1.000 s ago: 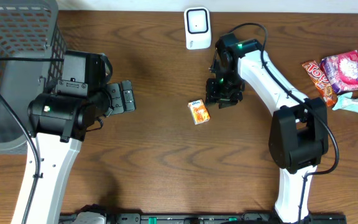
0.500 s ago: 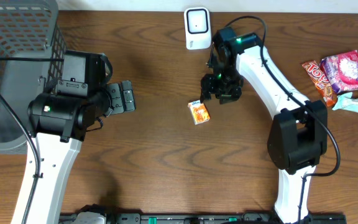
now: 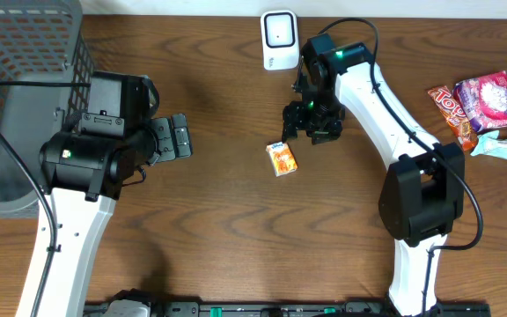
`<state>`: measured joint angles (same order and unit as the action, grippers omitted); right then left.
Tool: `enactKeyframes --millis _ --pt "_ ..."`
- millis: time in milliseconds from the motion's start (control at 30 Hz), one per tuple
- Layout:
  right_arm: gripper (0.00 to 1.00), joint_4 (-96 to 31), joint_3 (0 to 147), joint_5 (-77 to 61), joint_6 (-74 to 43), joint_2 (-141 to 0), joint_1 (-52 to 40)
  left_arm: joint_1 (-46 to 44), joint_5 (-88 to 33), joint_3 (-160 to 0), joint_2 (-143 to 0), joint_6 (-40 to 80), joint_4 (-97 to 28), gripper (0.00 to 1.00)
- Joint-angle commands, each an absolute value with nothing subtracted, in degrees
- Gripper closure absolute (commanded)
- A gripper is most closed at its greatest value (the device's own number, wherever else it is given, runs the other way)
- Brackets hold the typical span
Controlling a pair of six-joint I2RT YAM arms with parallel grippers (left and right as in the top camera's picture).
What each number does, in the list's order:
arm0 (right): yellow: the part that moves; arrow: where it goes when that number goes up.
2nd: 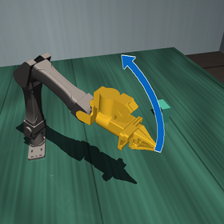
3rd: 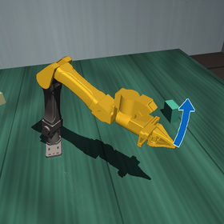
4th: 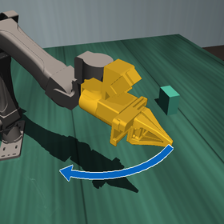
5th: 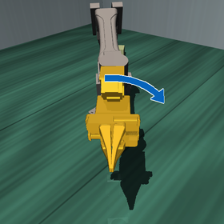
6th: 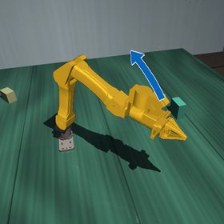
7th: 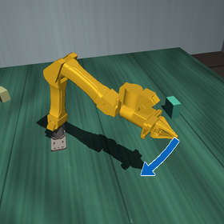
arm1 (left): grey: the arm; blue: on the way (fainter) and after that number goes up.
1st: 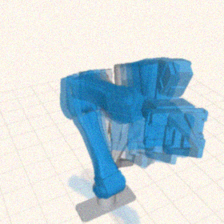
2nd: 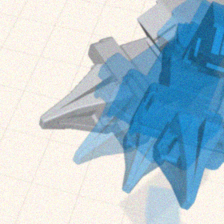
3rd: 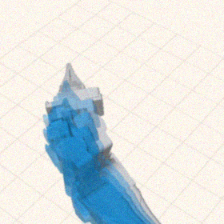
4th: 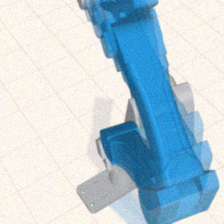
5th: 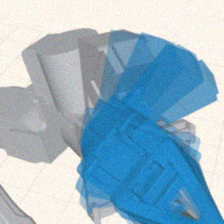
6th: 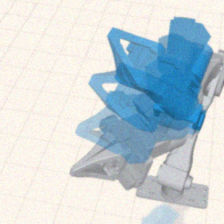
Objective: Scan the item barcode
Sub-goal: 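Regrip the Kleenex pack by its end with the right gripper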
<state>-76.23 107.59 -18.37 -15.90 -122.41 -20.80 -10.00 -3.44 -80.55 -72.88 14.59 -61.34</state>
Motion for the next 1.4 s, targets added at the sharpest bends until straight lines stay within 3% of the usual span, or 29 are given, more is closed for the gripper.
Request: enactKeyframes --millis 0,567,767,1167,1367 --pt "0.3 -77.08 110.48 -18.31 -15.62 -122.48 -21.1 -9.93 -2.72 -80.47 -72.99 14.26 -61.47 0.02" --pt "0.2 -81.23 115.59 -17.93 -13.61 -122.48 -21.58 -9.93 -2.72 -80.47 -72.99 14.26 -61.47 0.02" --pt "0.25 -80.01 115.48 -17.23 -12.1 -122.48 -24.43 -9.93 -2.72 -80.47 -72.99 14.26 -61.47 0.02" --pt "0.32 -77.8 112.99 2.55 -16.78 -122.58 -33.45 -9.93 -2.72 -80.47 -72.99 14.24 -61.47 0.02" --pt "0.34 -73.76 107.96 4.4 -17.19 -122.58 -36.1 -9.93 -2.72 -80.47 -72.99 14.26 -61.47 0.02"
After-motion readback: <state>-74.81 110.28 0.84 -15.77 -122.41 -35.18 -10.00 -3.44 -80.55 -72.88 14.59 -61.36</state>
